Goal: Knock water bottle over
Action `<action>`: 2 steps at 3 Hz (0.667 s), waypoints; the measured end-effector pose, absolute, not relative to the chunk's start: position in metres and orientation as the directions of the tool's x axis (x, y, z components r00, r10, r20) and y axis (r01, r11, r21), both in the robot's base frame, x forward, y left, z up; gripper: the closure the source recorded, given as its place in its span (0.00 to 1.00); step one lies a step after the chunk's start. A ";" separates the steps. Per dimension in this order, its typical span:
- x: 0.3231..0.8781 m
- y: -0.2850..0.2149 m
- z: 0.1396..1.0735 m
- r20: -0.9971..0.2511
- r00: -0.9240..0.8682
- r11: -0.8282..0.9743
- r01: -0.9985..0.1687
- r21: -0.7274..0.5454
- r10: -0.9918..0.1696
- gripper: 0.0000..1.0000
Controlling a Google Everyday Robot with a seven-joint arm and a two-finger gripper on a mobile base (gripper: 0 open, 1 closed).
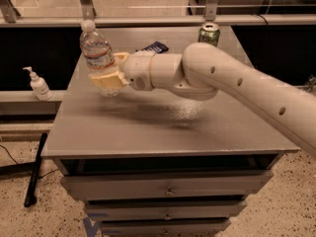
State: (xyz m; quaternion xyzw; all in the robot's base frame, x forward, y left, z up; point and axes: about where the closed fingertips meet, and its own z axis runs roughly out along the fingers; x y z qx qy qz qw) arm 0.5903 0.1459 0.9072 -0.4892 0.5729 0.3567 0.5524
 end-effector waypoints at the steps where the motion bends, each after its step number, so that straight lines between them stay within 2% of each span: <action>1: 0.595 0.100 0.945 -0.950 0.109 0.246 -0.952 -0.185 -0.292 1.00; 2: 0.605 0.065 0.972 -0.890 0.101 0.224 -0.950 -0.219 -0.444 1.00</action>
Offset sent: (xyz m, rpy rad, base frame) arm 0.0015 -0.1980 0.0468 -0.6643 0.1526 0.0839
